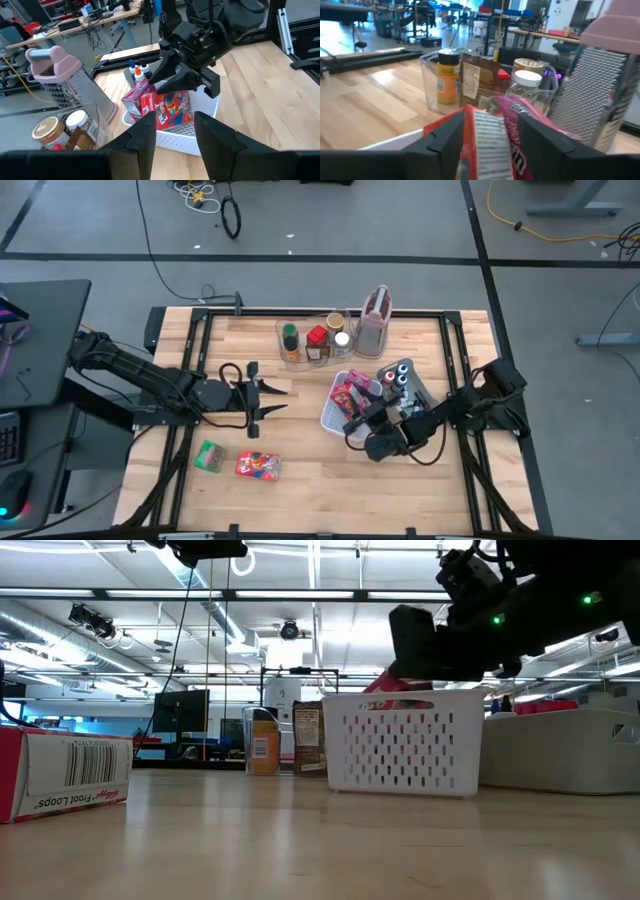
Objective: Pick & Place Kitchen Items
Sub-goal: Put the red cereal box into the white bin
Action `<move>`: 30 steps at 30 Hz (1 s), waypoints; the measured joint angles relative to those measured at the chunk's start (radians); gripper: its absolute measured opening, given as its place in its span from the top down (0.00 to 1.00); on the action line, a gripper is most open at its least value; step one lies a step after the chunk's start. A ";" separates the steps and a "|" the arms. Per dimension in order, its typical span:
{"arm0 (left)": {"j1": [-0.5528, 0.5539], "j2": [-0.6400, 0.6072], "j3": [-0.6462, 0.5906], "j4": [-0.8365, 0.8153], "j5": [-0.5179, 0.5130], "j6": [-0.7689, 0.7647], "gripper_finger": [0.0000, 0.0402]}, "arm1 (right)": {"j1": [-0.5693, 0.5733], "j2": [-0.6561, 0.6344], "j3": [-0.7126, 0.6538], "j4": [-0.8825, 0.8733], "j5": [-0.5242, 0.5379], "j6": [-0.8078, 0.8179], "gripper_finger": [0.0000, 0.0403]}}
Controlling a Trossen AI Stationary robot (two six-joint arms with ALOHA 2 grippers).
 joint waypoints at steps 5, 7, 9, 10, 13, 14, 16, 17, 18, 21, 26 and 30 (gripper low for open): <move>0.000 0.000 0.000 0.000 -0.001 0.000 0.65 | -0.003 0.000 0.000 0.116 -0.026 -0.181 0.43; 0.000 0.000 0.000 0.000 -0.001 0.000 0.65 | 0.000 0.000 0.000 0.224 -0.033 -0.349 0.39; 0.000 0.000 0.000 0.000 -0.002 0.000 0.65 | 0.000 0.000 0.005 0.336 -0.073 -0.514 0.35; 0.000 0.000 0.000 0.000 -0.002 0.000 0.65 | -0.003 0.000 0.005 0.388 -0.103 -0.583 0.34; 0.000 0.000 0.000 0.000 -0.003 0.000 0.65 | -0.027 -0.001 0.005 0.500 -0.225 -0.749 0.32; 0.000 0.000 0.000 0.000 -0.003 0.000 0.65 | -0.038 -0.004 0.005 0.512 -0.274 -0.792 0.32; 0.000 0.000 0.000 0.000 -0.003 0.000 0.65 | -0.063 -0.025 0.007 0.499 -0.378 -0.849 0.32; 0.000 0.000 0.000 0.001 -0.003 0.000 0.65 | -0.077 -0.041 0.014 0.470 -0.424 -0.857 0.32; 0.000 0.000 0.000 0.000 -0.003 0.000 0.65 | -0.092 -0.061 0.024 0.423 -0.462 -0.855 0.32; 0.000 0.000 0.000 0.000 -0.003 0.000 0.65 | -0.138 -0.141 0.088 0.160 -0.563 -0.790 0.33; 0.000 0.000 0.000 0.001 -0.003 0.000 0.65 | -0.227 -0.238 0.282 -0.457 -0.835 -0.541 0.34; 0.000 0.000 0.000 0.002 -0.004 0.003 0.65 | -0.294 -0.225 0.376 -0.711 -1.138 -0.507 0.37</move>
